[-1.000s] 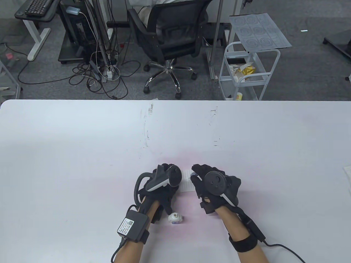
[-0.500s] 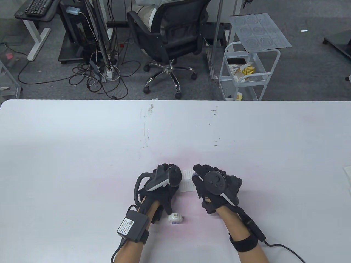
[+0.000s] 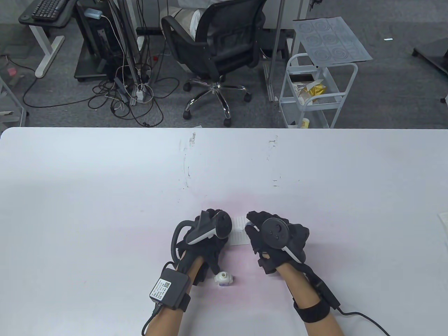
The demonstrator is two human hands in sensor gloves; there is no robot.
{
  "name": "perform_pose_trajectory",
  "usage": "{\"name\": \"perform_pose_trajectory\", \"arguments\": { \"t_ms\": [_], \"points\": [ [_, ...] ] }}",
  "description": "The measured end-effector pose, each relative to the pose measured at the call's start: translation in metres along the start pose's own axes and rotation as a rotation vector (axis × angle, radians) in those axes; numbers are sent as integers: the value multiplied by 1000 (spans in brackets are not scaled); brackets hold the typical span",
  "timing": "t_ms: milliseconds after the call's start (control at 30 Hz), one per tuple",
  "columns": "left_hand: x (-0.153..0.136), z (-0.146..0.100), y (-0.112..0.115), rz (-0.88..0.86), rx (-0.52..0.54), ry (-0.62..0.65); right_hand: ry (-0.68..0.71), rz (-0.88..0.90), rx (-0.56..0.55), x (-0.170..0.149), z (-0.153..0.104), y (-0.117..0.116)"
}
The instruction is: Brush correction fluid to cover black text
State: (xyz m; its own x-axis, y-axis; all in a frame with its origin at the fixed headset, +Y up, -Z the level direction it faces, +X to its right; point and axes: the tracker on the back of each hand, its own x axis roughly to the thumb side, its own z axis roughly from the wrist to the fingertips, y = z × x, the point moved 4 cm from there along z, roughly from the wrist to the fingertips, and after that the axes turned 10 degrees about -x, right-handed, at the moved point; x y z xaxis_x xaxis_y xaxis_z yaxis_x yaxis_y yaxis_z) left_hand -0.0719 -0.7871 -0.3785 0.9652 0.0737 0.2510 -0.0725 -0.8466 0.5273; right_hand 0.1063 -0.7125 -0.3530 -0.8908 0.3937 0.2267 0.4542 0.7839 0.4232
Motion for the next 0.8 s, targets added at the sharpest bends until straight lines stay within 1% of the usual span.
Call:
{"name": "perform_pose_trajectory", "arguments": {
  "t_ms": [200, 533, 733, 800],
  "points": [
    [0, 0, 0, 0, 0, 0, 21, -9, -32, 1, -2, -3],
    [0, 0, 0, 0, 0, 0, 21, -23, 46, 3, -2, -7],
    [0, 0, 0, 0, 0, 0, 14, 1, 54, 3, -2, -8],
    [0, 0, 0, 0, 0, 0, 13, 4, 31, 3, -2, -7]
  ]
}}
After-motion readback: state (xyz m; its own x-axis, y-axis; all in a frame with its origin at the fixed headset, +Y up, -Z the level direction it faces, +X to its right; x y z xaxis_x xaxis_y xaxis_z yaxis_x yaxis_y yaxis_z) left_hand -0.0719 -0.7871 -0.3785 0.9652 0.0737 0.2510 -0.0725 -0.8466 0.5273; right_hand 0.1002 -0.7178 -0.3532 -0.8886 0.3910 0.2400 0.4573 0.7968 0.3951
